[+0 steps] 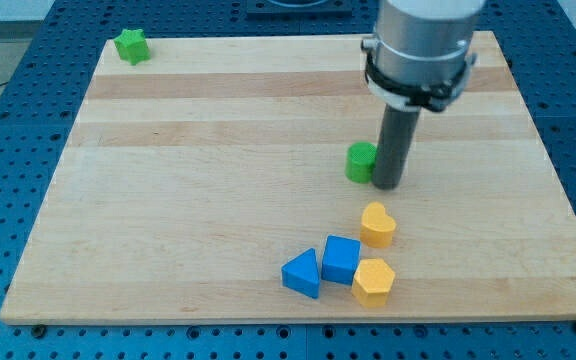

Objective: Move the green circle to the centre of the board

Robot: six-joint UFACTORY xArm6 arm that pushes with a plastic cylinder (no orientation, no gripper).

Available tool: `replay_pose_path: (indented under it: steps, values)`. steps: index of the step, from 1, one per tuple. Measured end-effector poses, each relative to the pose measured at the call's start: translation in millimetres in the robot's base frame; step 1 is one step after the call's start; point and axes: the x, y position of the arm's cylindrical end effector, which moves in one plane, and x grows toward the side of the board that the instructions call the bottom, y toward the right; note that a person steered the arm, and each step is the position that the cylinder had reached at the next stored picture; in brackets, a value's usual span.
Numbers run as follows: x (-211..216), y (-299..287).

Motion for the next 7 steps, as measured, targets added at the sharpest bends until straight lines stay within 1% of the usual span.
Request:
replay_pose_path:
  steps: [1, 2, 5, 6, 7]
  values:
    - [-46, -17]
    - [-73, -34]
    - [-80, -53]
    - [-80, -26]
    - [-50, 22]
